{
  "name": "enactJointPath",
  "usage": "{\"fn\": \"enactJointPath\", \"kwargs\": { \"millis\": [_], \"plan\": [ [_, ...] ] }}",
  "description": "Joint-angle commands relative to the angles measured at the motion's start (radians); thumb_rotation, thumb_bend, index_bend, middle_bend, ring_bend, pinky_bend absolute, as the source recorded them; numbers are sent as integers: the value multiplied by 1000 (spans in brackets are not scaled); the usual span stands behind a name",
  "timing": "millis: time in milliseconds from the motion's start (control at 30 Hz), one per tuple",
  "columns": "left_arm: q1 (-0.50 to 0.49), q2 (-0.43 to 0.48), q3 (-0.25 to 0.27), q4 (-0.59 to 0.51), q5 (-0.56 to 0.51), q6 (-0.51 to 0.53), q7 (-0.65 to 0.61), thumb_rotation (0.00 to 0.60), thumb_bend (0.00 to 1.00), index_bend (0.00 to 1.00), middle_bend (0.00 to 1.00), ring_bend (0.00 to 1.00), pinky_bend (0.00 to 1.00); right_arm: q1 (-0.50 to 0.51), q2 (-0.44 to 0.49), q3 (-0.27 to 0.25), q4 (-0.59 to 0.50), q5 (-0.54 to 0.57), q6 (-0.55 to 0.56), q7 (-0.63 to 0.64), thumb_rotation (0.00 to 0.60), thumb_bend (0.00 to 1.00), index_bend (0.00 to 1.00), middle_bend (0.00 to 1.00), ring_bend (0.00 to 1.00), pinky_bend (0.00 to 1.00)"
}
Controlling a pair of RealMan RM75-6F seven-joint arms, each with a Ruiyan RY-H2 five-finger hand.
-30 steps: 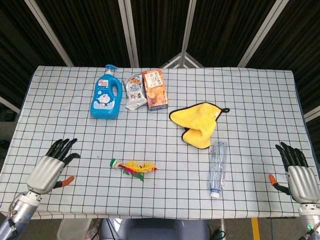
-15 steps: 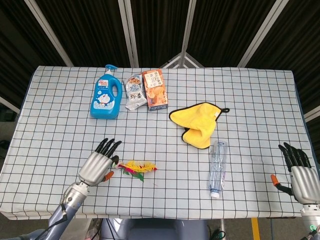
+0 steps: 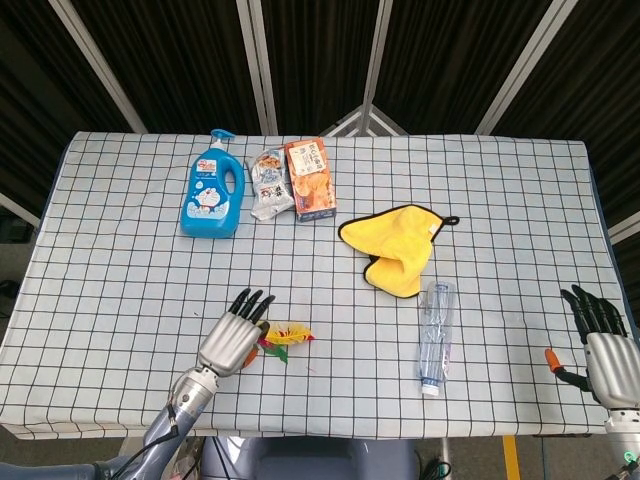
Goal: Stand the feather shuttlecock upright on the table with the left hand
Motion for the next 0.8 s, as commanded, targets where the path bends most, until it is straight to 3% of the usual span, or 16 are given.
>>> {"fn": "enactJointPath", "kwargs": {
  "millis": [33,667,800],
  "plan": [
    [-5,-13,5,7,-5,4,-1,600,457,505,63,0,0,0,1,0,-1,-1,1,1,600,394,0,0,0,0],
    [-14,-6,23,19,-17,35,-15,600,497,520,64,0,0,-1,-1,0,0,-2,1,-2,600,393,0,0,0,0],
    [-18,-6,25,20,-21,39,-23,600,547,543,71,0,0,-1,-1,0,-1,-3,2,-2,600,394,0,0,0,0]
  ]
}}
